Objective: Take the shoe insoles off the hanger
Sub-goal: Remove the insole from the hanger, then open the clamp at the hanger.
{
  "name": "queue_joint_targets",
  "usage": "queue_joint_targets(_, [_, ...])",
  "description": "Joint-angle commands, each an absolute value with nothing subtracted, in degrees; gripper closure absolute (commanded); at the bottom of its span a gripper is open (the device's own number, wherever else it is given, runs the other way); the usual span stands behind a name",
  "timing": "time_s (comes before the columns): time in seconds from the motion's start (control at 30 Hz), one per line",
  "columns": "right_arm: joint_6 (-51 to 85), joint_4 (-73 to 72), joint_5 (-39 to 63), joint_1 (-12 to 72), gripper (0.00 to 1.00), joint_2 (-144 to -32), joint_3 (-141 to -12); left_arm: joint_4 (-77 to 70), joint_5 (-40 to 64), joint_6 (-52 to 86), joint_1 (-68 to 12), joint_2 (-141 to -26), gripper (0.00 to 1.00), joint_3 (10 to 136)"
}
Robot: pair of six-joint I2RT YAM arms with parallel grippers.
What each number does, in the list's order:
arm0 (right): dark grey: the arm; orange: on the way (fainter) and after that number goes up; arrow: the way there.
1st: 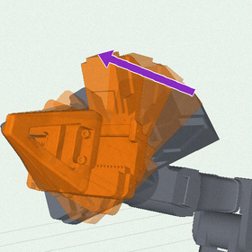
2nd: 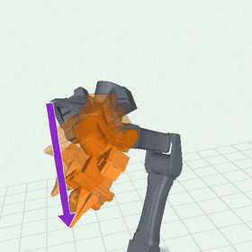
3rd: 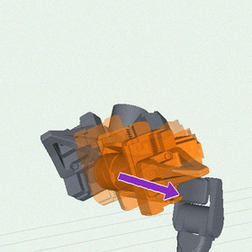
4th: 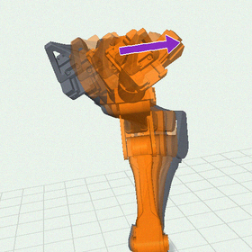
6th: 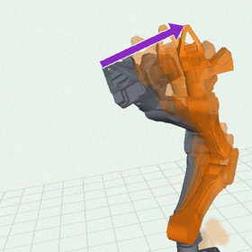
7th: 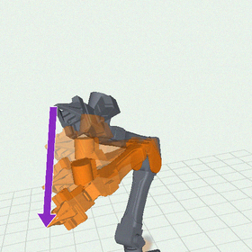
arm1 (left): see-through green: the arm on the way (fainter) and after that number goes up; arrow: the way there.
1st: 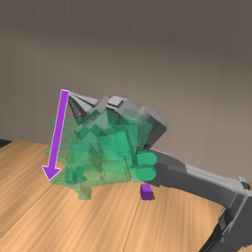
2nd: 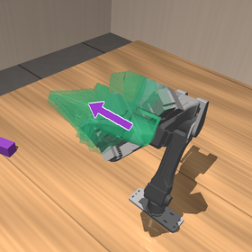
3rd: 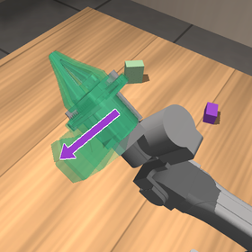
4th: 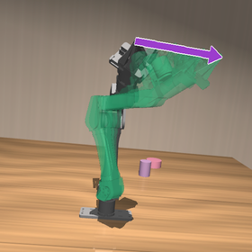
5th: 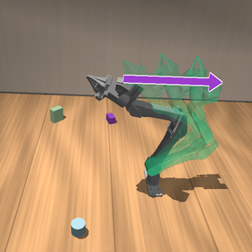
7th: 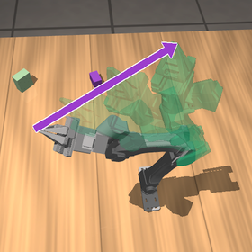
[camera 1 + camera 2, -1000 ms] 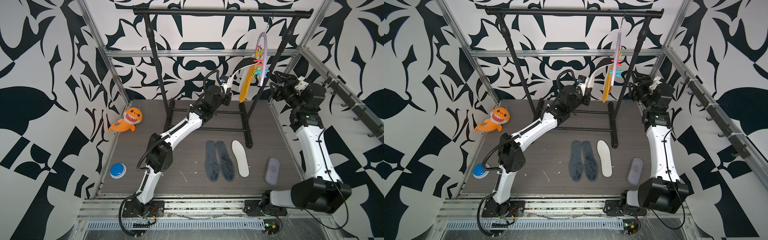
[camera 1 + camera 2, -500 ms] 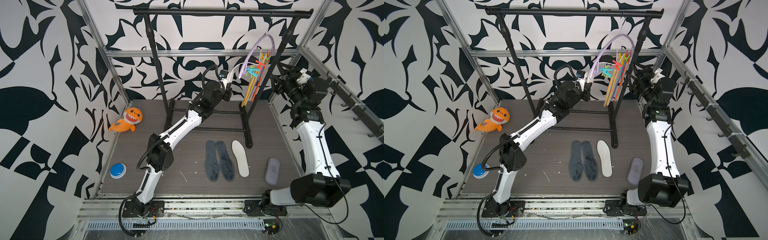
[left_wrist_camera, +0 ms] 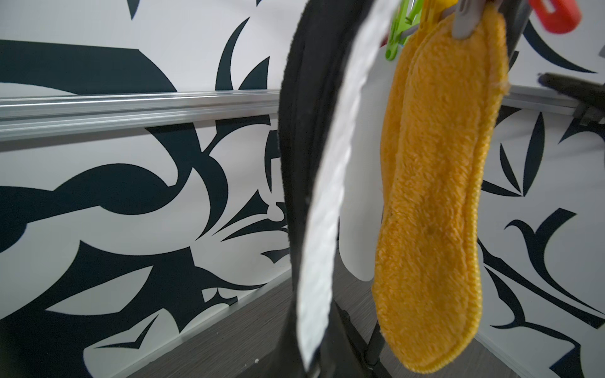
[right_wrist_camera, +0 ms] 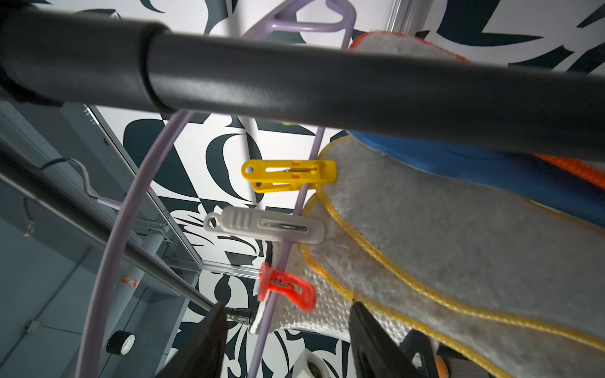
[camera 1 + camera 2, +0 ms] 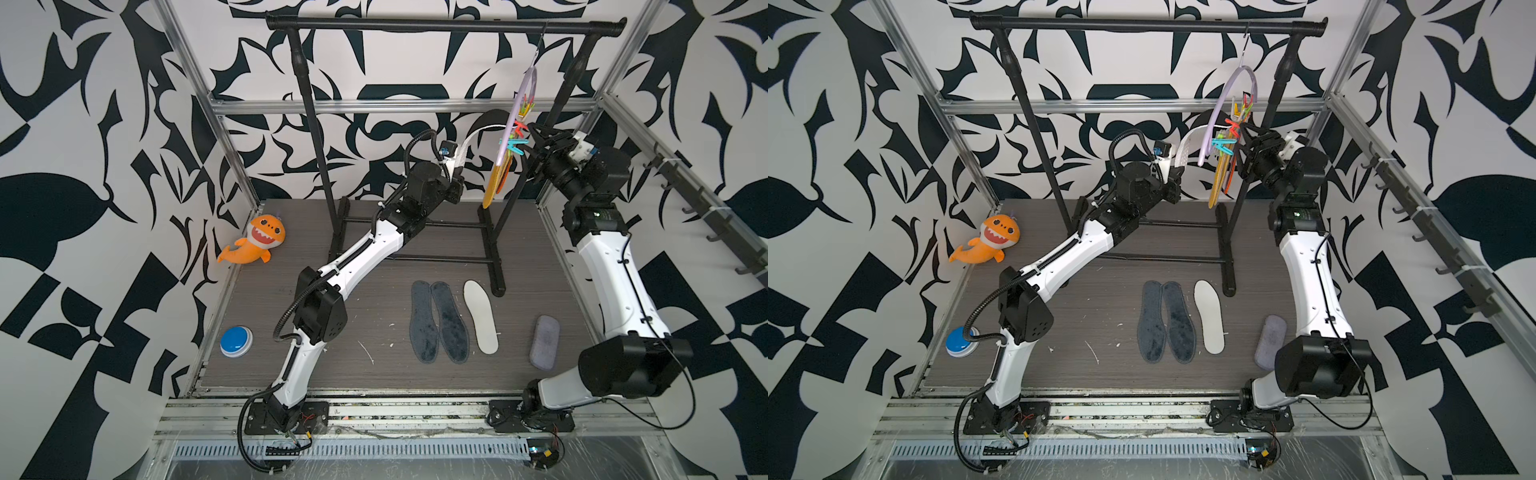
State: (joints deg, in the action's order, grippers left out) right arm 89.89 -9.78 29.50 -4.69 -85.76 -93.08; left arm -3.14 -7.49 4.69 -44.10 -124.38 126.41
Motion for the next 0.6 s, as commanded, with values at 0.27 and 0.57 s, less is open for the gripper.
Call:
queue_joint_targets(0.27, [91.0,-13.2,26.5,-4.3,0.45,-85.7,-96.7,-3.9,-6.6,5.5,-43.9,-125.3,1.00,127.1])
queue_joint_targets(0.57, [92.3,-13.1,25.4,-4.1,0.43,-86.9,-98.3,-4.3,-6.3,5.8,-43.9,-124.8,1.00,125.9])
